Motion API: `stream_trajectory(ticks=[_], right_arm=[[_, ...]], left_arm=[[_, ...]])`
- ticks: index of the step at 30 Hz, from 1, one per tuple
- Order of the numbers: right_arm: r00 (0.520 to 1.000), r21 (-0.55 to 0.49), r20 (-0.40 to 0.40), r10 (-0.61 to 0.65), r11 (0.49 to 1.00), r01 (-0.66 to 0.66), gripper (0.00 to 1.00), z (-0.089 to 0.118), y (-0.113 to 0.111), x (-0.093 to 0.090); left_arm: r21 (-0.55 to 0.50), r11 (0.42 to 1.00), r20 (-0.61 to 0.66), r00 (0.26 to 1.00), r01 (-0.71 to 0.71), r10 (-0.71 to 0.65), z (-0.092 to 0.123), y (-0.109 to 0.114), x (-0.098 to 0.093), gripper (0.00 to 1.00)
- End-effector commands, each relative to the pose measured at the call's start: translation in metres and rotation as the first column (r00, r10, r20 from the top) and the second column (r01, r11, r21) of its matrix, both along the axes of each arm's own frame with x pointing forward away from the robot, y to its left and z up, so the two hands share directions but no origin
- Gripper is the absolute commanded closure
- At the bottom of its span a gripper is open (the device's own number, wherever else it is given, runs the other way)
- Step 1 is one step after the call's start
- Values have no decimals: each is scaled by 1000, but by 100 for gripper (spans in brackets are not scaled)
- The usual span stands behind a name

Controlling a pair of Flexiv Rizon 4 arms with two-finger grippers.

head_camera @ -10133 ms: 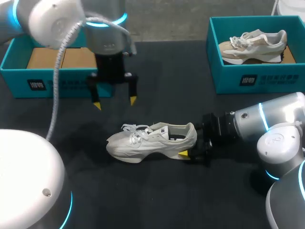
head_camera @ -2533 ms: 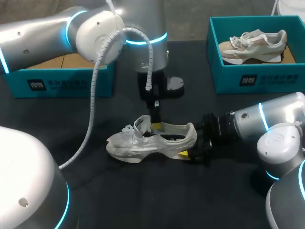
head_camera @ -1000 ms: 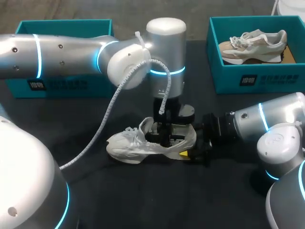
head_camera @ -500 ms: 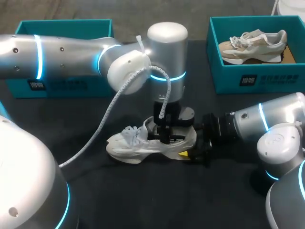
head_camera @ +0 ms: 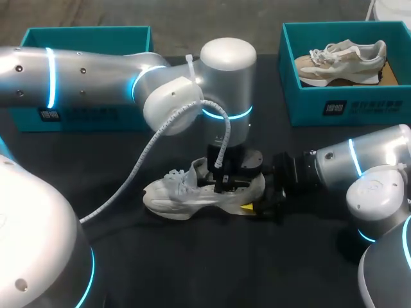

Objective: Take the shoe out of the shoebox, open the shoe tongue, remove and reinsert the insole, then place the shoe into the shoebox

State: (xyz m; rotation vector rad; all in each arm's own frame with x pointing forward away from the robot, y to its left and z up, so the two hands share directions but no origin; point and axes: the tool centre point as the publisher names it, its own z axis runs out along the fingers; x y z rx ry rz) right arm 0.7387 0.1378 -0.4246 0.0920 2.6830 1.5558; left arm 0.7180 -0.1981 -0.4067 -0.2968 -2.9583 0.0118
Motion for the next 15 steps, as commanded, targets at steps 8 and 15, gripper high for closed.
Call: stream_trajectory(ticks=[8, 15], right_arm=[[1000, -5, -1, -2, 1000, 2, 100, -1, 1, -2], [1000, -5, -1, -2, 1000, 2, 100, -1, 1, -2]], left_arm=[[-36, 999, -9, 1000, -15, 15, 20, 13, 10, 100], [-76, 997, -85, 996, -30, 24, 30, 16, 11, 100]])
